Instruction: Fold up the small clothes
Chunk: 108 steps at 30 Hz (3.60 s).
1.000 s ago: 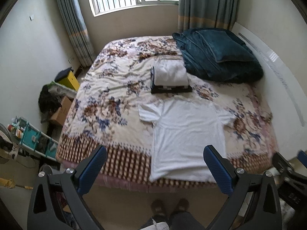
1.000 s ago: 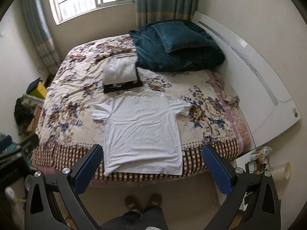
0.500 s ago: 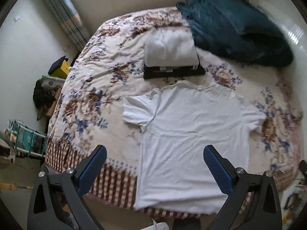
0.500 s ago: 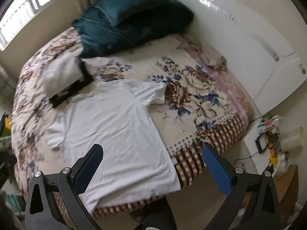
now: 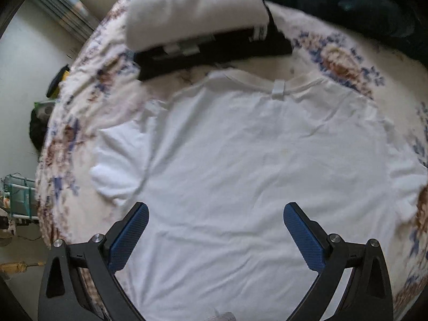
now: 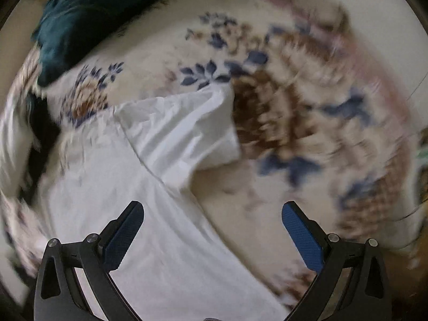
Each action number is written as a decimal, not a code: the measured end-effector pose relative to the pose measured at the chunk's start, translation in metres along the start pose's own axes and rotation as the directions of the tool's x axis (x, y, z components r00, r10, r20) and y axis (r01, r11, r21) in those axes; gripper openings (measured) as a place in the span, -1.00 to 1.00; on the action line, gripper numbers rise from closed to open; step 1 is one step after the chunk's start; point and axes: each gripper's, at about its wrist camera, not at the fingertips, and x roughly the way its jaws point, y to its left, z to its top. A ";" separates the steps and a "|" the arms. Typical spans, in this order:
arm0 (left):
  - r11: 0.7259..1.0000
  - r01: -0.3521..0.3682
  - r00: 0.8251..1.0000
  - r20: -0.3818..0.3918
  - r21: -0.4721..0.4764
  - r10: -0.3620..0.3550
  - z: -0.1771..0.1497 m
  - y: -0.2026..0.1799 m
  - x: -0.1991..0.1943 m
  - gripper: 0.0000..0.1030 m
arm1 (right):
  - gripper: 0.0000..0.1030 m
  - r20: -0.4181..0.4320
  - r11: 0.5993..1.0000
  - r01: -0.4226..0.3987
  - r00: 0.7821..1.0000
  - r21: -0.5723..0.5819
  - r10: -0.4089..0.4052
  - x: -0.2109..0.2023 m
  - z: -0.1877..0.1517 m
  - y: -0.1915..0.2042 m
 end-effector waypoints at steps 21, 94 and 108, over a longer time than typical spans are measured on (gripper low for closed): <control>0.998 0.057 0.994 -0.095 -0.035 -0.060 0.024 -0.001 0.060 1.00 | -0.71 0.216 0.731 -0.422 0.906 0.537 0.365 0.092 0.010 -0.024; 0.975 -0.026 0.996 -0.091 -0.219 0.007 -0.047 0.173 0.082 1.00 | -0.88 0.179 0.903 0.159 0.979 -0.400 -0.093 0.124 -0.136 0.221; 0.960 -0.052 0.995 -0.101 -0.276 0.025 -0.050 0.201 0.092 1.00 | -0.30 0.025 0.912 -0.056 0.997 -0.406 0.072 0.084 -0.161 0.172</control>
